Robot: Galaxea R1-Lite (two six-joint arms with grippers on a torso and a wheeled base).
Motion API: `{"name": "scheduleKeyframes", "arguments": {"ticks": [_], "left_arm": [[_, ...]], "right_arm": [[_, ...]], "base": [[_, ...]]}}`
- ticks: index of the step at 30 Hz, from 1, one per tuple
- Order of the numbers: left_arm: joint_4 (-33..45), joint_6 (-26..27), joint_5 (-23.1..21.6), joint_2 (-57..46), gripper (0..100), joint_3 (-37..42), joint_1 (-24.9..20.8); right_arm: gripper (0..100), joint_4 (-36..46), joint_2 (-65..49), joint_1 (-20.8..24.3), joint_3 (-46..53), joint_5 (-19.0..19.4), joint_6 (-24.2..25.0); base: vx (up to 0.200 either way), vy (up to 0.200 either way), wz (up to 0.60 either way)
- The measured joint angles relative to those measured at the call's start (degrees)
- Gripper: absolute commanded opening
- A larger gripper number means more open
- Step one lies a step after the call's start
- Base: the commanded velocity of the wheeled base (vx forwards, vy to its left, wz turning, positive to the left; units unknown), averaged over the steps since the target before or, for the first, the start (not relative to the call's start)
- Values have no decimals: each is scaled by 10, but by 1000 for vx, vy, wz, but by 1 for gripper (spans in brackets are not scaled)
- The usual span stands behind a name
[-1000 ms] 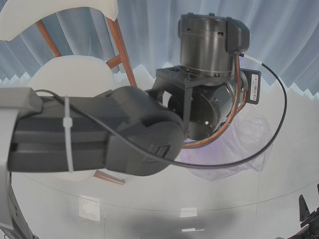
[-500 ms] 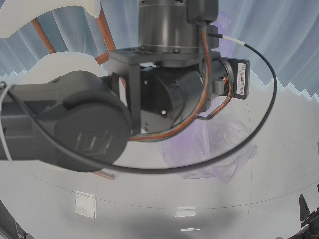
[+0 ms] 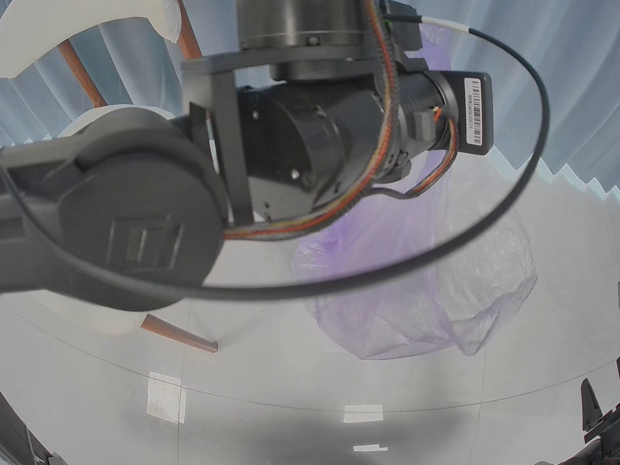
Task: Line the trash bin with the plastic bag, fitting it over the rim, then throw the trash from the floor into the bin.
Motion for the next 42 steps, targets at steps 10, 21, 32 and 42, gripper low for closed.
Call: {"name": "scheduleKeyframes", "arguments": {"ticks": [10,21,32,42], "left_arm": [[4,0,-4,49,0,-69,-6],[10,-8,-4,99,0,-85,10],[6,-64,-2,120,0,-71,-8],[2,-89,14,149,0,-46,-61]], "right_arm": [[100,0,0,0,0,0,0],[100,0,0,0,0,0,0],[100,0,0,0,0,0,-1],[100,0,0,0,0,0,0]], "base": [[0,0,0],[0,0,0],[0,0,0],[0,0,0]]}}
